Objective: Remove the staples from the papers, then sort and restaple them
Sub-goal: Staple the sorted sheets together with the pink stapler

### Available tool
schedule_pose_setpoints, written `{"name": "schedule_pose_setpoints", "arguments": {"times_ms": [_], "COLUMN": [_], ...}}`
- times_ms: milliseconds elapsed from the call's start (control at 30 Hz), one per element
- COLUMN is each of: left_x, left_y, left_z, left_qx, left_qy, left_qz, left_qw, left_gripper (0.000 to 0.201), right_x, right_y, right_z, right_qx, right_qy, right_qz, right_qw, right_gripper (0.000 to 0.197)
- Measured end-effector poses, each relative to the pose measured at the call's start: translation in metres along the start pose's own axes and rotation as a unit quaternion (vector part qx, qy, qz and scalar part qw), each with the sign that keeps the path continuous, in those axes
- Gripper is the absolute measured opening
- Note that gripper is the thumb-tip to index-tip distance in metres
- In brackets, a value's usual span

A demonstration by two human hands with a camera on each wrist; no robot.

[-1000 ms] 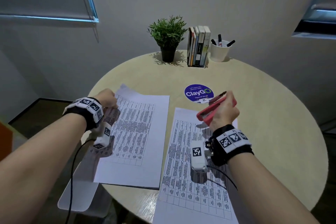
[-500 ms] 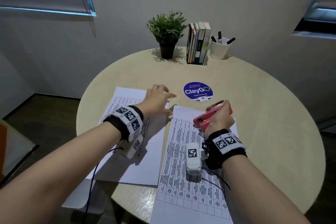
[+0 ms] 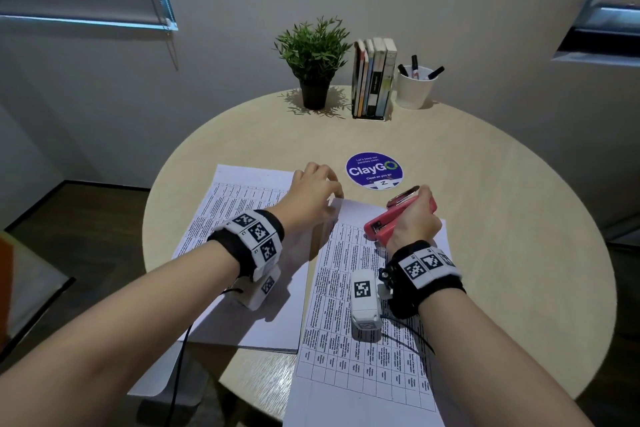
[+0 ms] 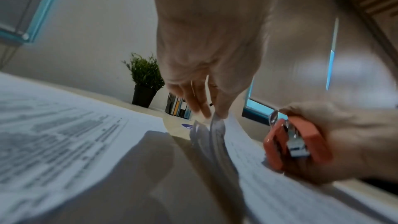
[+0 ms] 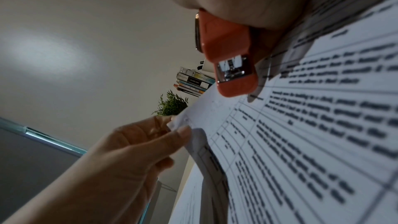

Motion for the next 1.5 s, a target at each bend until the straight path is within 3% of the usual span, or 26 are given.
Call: {"name": "schedule_pose_setpoints", "arguments": {"times_ms": [67,167,300,433,567,700,833,967,1233,1500], "left_x": [-0.003,-0.011,-0.018,-0.022,-0.021,-0.015,-0.008,-0.002,0.012,0.021], "left_y": [0.000,-0.006,-0.027,-0.037,-0.031,-0.020,-0.010,-0.002,0.002,0.009], "left_z": [0.001,0.006,0.019,0.027,0.027,0.025,0.024,0.020,0.019,0.020], "left_qx": [0.015,0.022,-0.028,-0.029,0.011,0.047,0.079,0.090,0.093,0.088], "left_qy": [0.036,0.131,0.217,0.256,0.250,0.220,0.190,0.172,0.173,0.160], "left_qz": [0.109,0.288,0.353,0.395,0.408,0.404,0.395,0.414,0.466,0.479], "left_qw": [0.993,0.948,0.910,0.882,0.878,0.887,0.895,0.889,0.863,0.859], "left_gripper": [0.018,0.007,0.039,0.033,0.039,0.029,0.028,0.023,0.012,0.035], "right_x": [0.001,0.002,0.003,0.002,-0.016,-0.064,-0.081,-0.069,-0.062,-0.063], "right_y": [0.000,0.002,0.001,0.001,-0.007,-0.024,-0.038,-0.051,-0.072,-0.072], "right_z": [-0.001,-0.003,-0.002,-0.004,0.004,0.023,0.038,0.038,0.055,0.056], "right_qx": [0.003,0.015,0.007,0.004,-0.037,-0.087,-0.097,-0.125,-0.149,-0.141], "right_qy": [-0.002,-0.002,-0.006,-0.008,0.008,0.150,0.253,0.263,0.262,0.250], "right_qz": [0.006,0.015,0.014,0.002,-0.031,-0.090,-0.034,0.019,0.023,0.007], "right_qw": [1.000,1.000,1.000,1.000,0.999,0.981,0.962,0.957,0.953,0.958], "right_gripper": [0.043,0.045,0.048,0.049,0.049,0.036,0.033,0.034,0.038,0.043]}}
Point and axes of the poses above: each hand's wrist, its own z-axis away from the middle knuckle, its own y-axis out of the back of the hand, x = y × z, the point moved 8 cm from there along -z, towards the middle knuckle, and after that the axes turned 11 degrees about -y, right-handed, at the moved point
